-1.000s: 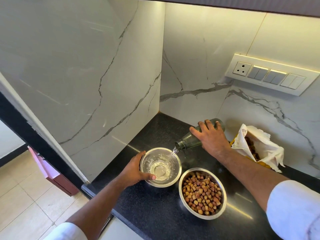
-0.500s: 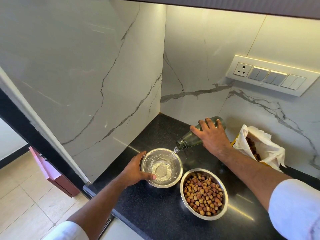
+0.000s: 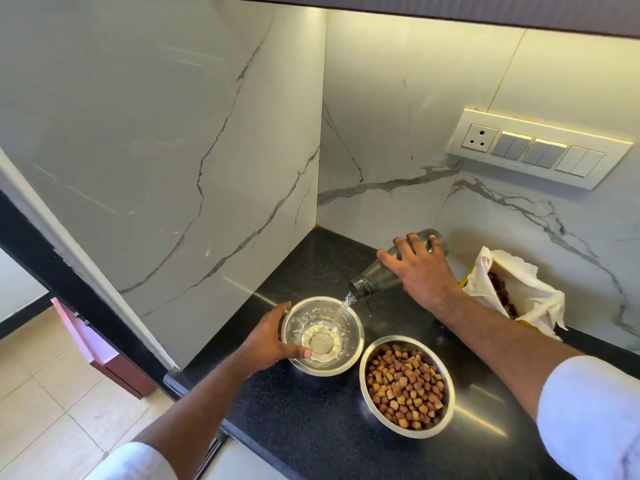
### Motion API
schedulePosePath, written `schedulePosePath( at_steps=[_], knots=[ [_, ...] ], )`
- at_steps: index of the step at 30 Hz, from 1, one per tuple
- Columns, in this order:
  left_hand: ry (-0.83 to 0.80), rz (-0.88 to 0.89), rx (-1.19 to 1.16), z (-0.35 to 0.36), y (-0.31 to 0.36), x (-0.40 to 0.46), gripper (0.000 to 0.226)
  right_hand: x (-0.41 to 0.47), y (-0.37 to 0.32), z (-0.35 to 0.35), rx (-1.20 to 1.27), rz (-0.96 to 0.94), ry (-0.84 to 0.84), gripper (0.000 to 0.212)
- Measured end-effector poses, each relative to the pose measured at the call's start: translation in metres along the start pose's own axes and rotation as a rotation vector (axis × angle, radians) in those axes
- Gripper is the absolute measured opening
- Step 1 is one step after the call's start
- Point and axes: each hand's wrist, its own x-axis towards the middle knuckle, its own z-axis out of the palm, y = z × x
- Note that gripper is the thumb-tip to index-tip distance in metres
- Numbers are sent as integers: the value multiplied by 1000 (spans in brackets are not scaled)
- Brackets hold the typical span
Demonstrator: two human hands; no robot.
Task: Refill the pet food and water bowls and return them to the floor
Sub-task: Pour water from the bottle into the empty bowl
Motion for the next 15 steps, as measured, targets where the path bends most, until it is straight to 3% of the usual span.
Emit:
schedulePosePath(
  at_steps=[15],
  knots=[
    [-4,-19,-9,-1,4,-3,143,1,-5,6,13,20,15,93]
  ],
)
